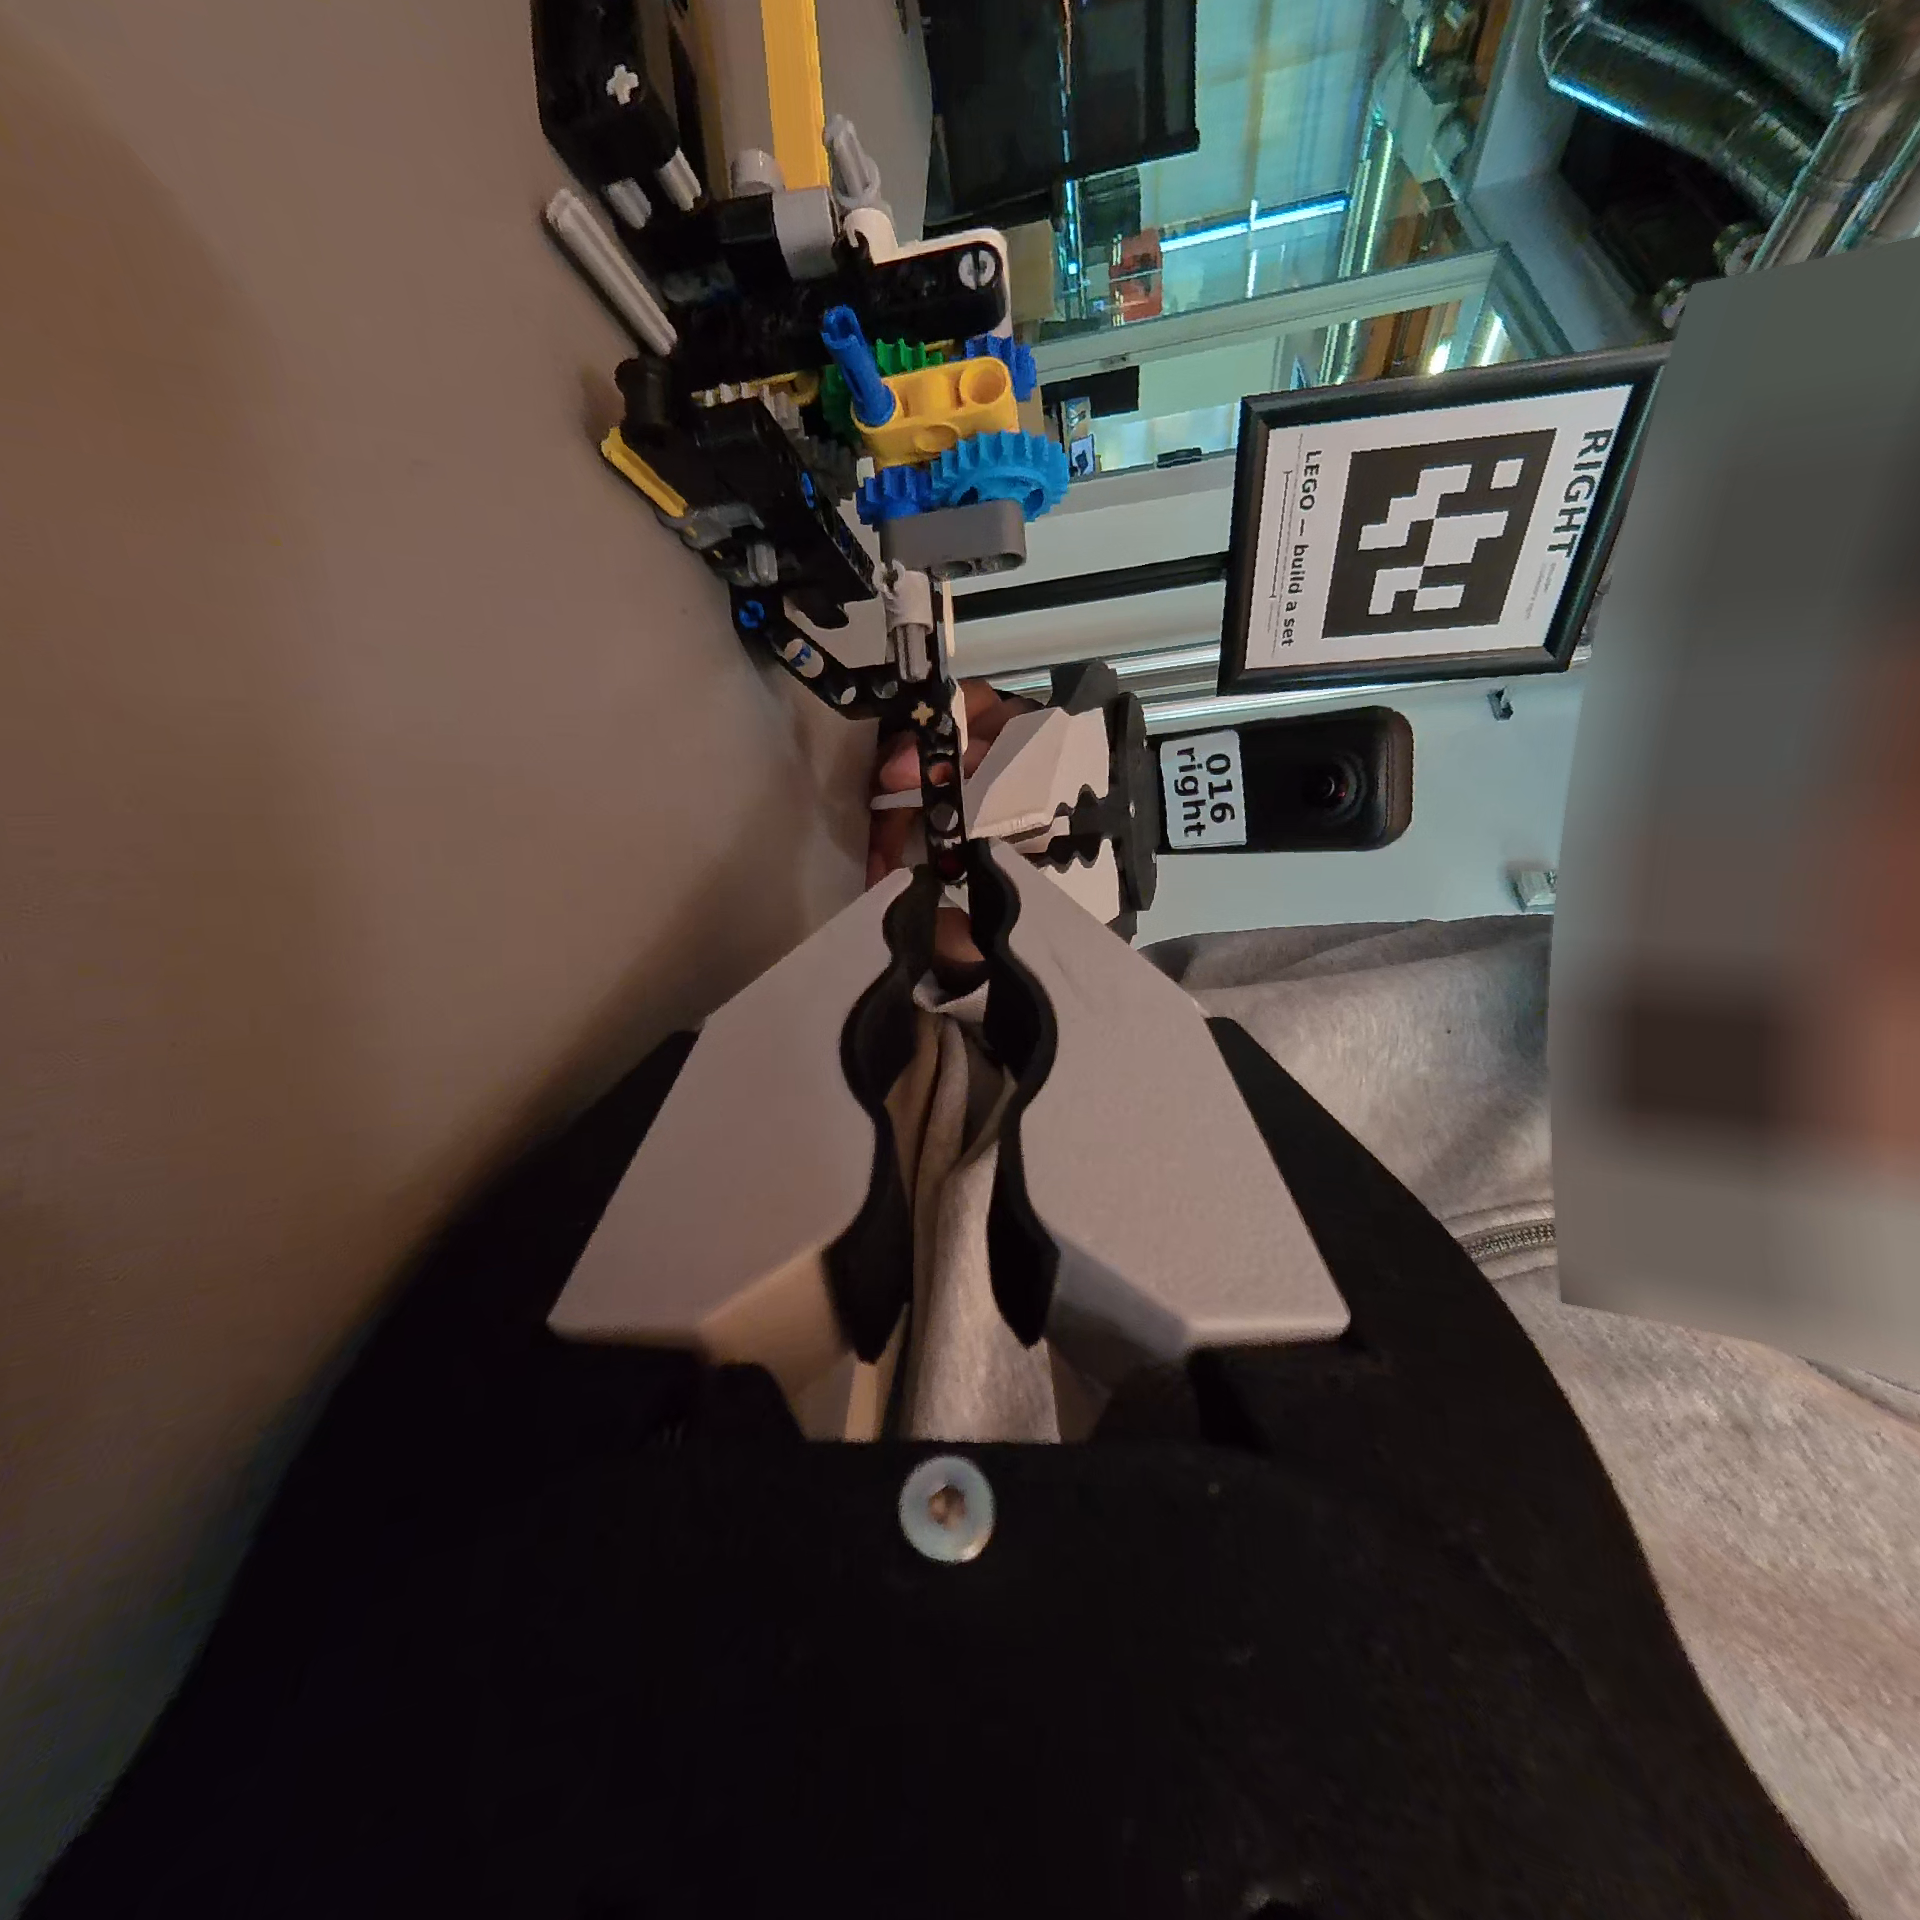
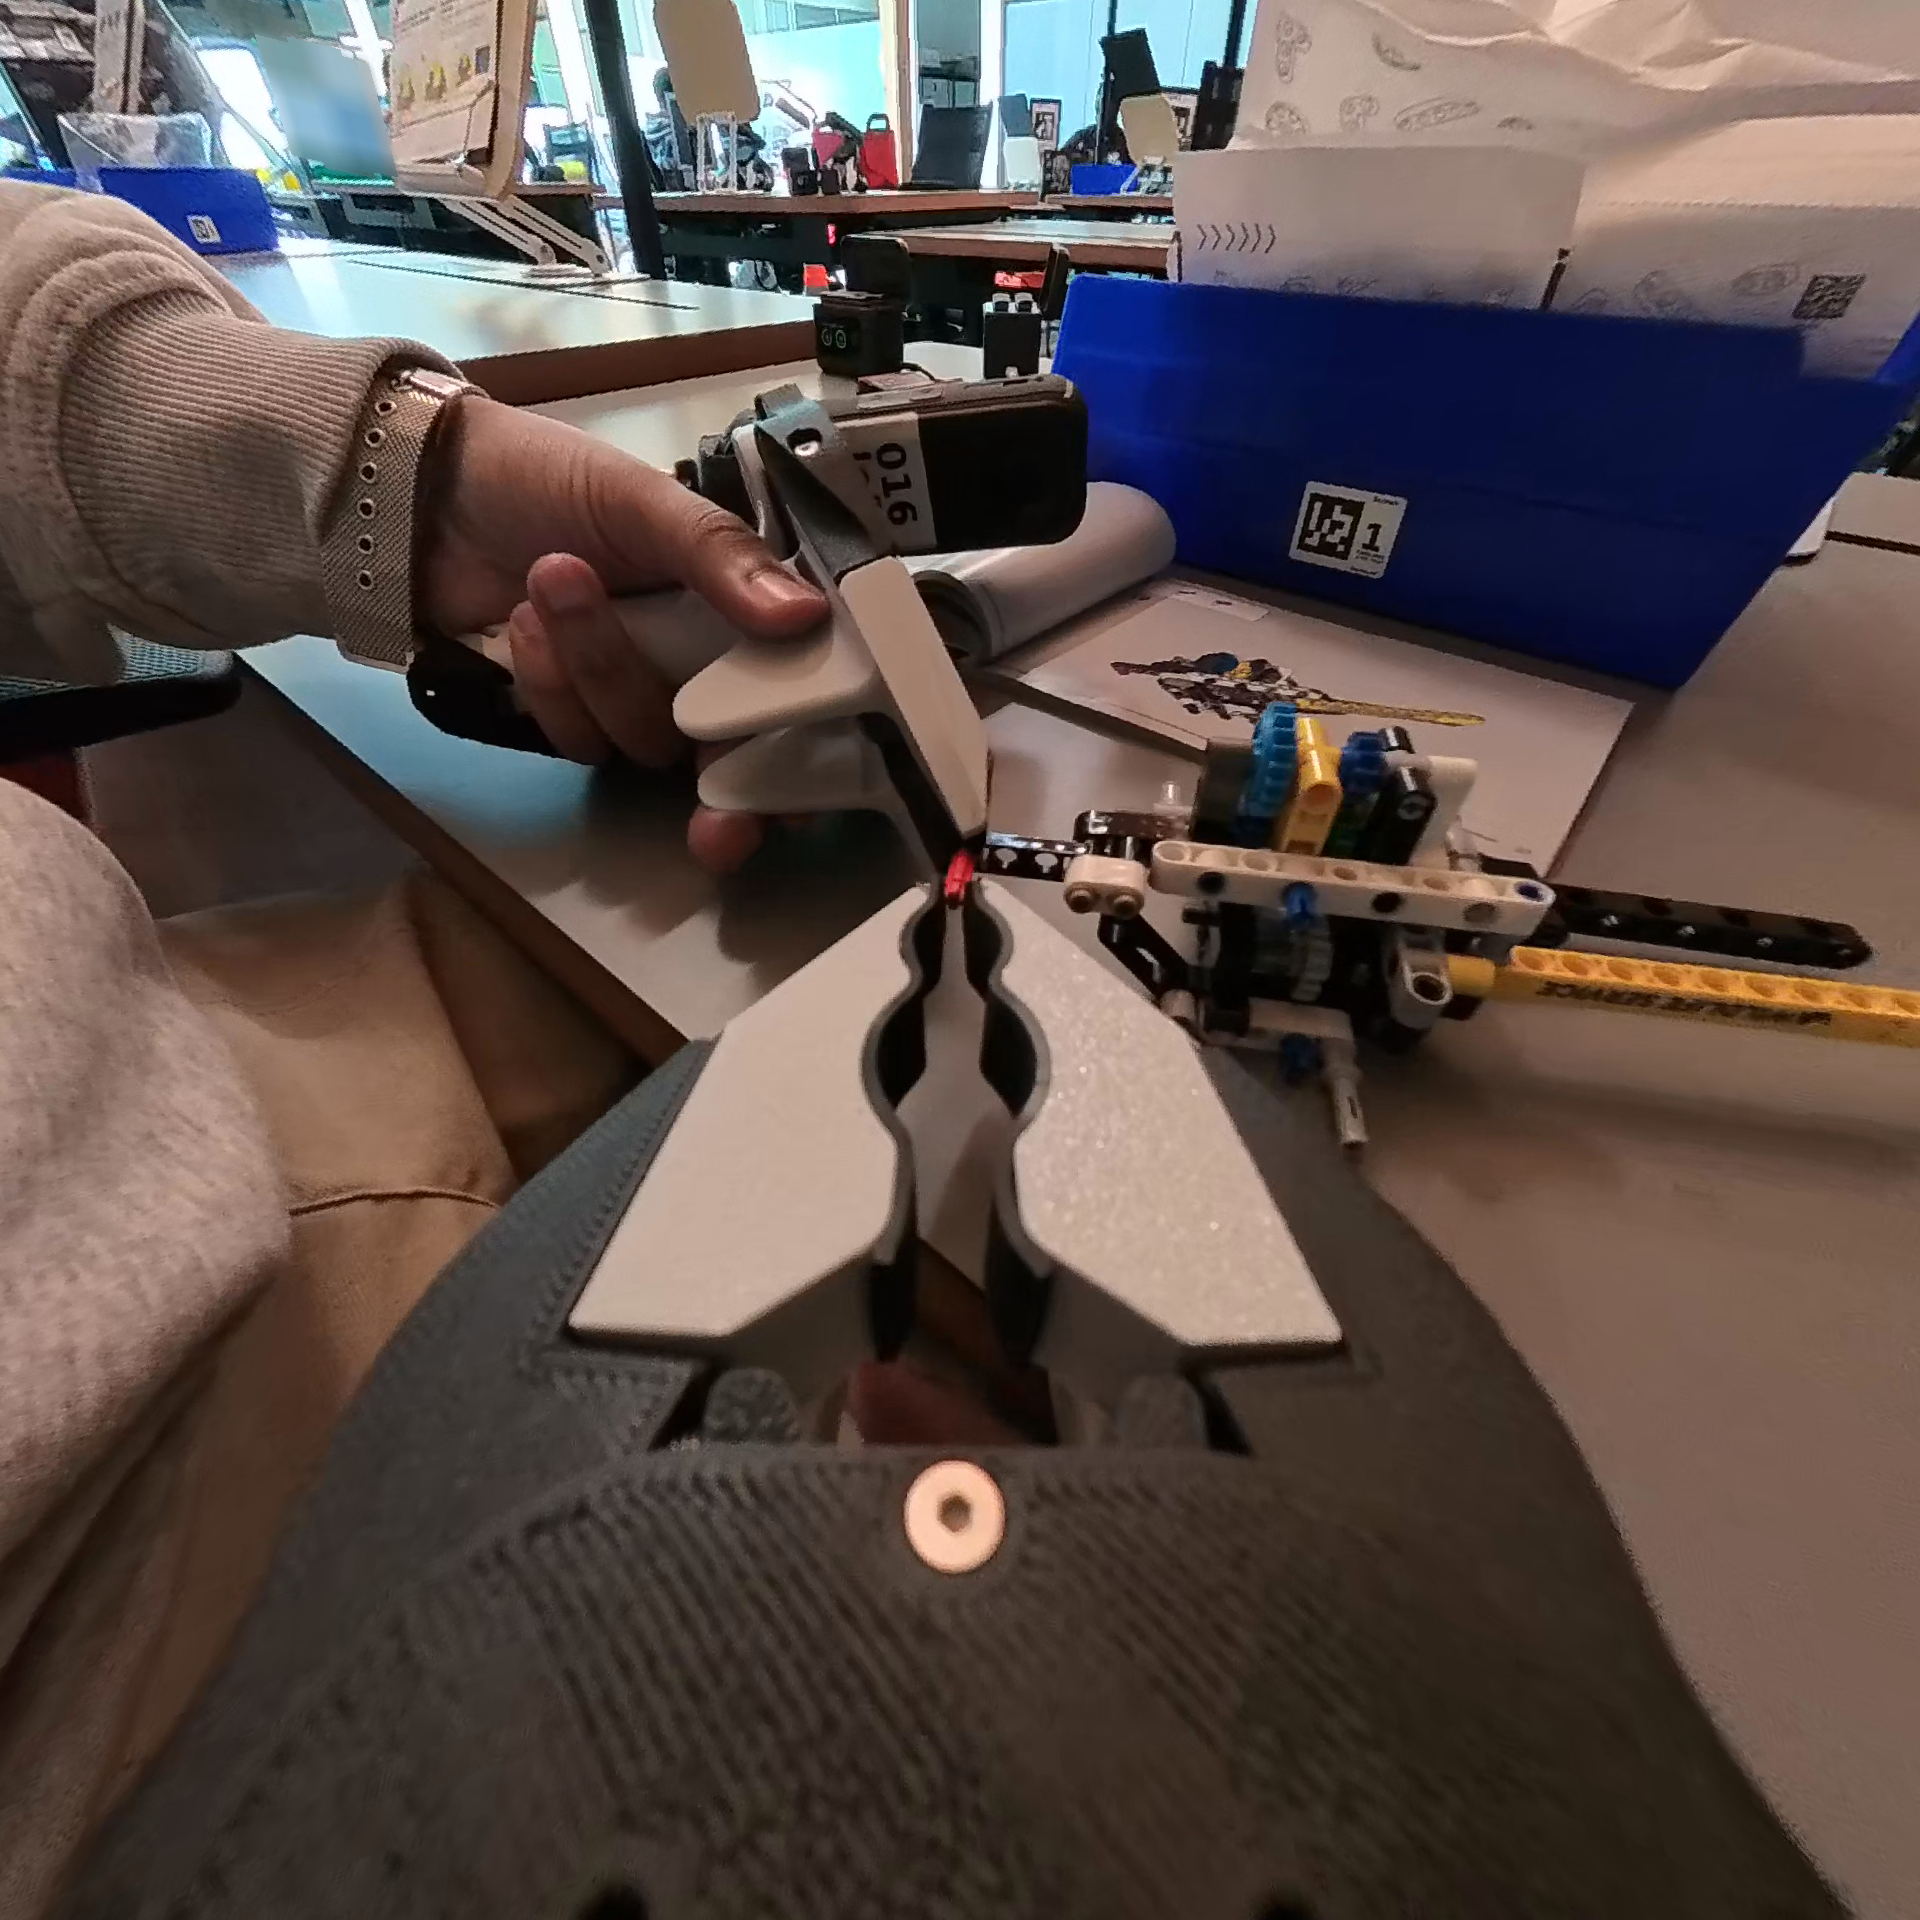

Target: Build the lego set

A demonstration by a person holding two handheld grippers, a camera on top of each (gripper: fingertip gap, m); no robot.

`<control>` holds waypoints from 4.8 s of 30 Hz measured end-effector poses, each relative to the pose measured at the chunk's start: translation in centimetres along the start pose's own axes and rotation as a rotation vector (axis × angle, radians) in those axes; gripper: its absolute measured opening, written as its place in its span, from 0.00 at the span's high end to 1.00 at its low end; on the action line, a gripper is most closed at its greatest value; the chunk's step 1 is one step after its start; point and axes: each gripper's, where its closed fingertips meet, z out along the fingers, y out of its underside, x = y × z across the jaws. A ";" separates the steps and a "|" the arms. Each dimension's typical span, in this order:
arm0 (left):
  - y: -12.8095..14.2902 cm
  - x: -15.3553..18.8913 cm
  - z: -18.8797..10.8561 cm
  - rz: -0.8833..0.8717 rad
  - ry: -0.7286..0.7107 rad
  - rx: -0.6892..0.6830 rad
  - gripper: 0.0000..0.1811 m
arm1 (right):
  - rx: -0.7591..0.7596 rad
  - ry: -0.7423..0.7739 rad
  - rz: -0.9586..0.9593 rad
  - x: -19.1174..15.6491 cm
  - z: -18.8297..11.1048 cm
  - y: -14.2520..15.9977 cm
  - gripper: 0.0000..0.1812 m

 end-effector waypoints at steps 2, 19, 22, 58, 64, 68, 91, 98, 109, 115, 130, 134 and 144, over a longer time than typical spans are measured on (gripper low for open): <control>0.1 0.0 0.0 -0.001 0.001 -0.004 0.95 | 0.003 -0.006 0.009 0.0 0.0 0.0 0.99; 0.3 0.1 0.1 0.012 0.004 -0.019 0.95 | 0.026 -0.075 0.089 0.1 -0.3 -0.1 0.99; 0.3 0.1 0.0 0.032 -0.003 -0.019 0.91 | 0.027 -0.072 0.094 0.2 -0.3 -0.1 0.99; -0.2 0.1 0.3 0.002 0.016 -0.017 0.96 | 0.029 -0.104 0.138 0.3 -0.5 -0.2 0.99; -0.1 0.2 0.4 -0.012 0.026 -0.026 0.96 | 0.035 -0.111 0.146 0.3 -0.6 -0.2 0.99; -0.1 0.2 0.4 -0.017 0.031 -0.031 0.95 | 0.038 -0.118 0.151 0.3 -0.6 -0.2 0.99; 0.0 0.3 0.4 -0.038 0.051 -0.051 0.95 | 0.053 -0.217 0.255 0.2 -0.7 -0.4 0.99; 0.0 0.4 0.4 -0.044 0.062 -0.055 0.95 | 0.053 -0.219 0.253 0.2 -0.7 -0.4 0.99; 0.0 0.4 0.4 -0.064 0.075 -0.067 0.95 | 0.061 -0.242 0.271 0.1 -0.8 -0.4 0.99; 0.0 0.5 0.4 -0.069 0.078 -0.069 0.95 | 0.060 -0.244 0.274 0.1 -0.8 -0.4 0.99; 0.1 0.5 0.4 -0.075 0.078 -0.071 0.95 | 0.053 -0.245 0.266 0.0 -0.8 -0.3 0.99; 0.1 0.5 0.4 -0.075 0.077 -0.073 0.95 | 0.049 -0.246 0.265 0.0 -0.8 -0.3 0.99; 0.1 0.5 0.4 -0.080 0.080 -0.074 0.95 | 0.038 -0.244 0.249 -0.1 -0.7 -0.3 0.99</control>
